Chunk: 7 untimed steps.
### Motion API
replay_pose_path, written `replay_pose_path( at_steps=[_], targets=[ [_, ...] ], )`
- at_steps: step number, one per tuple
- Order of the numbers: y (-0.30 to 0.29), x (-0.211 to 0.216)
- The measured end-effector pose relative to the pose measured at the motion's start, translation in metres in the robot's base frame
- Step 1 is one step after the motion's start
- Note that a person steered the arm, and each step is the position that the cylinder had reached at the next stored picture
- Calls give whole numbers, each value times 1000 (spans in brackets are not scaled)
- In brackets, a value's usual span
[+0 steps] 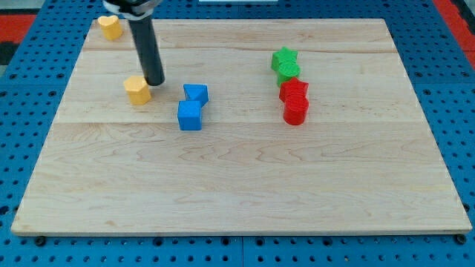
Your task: Move the yellow hexagon to the bottom of the yellow heart
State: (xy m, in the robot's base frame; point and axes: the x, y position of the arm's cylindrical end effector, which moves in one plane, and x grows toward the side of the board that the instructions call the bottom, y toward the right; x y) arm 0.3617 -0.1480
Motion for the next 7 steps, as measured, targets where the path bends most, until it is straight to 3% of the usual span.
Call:
replay_pose_path(
  at_steps=[2,3,5,7],
  targets=[
    [22,56],
    [-8,73],
    [-58,1],
    [-29,41]
  ],
)
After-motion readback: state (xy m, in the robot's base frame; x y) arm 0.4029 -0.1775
